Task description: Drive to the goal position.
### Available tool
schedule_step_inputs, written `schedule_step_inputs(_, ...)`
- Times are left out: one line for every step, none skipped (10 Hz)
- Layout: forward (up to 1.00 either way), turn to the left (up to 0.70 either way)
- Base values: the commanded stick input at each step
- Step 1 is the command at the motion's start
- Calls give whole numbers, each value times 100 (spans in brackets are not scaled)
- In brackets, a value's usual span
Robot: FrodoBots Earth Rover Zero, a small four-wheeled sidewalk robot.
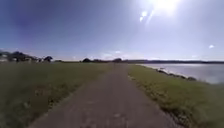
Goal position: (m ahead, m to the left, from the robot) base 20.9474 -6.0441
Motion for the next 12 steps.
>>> schedule_step_inputs(70, 0)
schedule_step_inputs(70, 0)
schedule_step_inputs(70, 0)
schedule_step_inputs(70, 0)
schedule_step_inputs(70, 0)
schedule_step_inputs(70, 0)
schedule_step_inputs(70, 0)
schedule_step_inputs(70, 0)
schedule_step_inputs(70, 0)
schedule_step_inputs(70, 0)
schedule_step_inputs(70, 0)
schedule_step_inputs(70, 0)
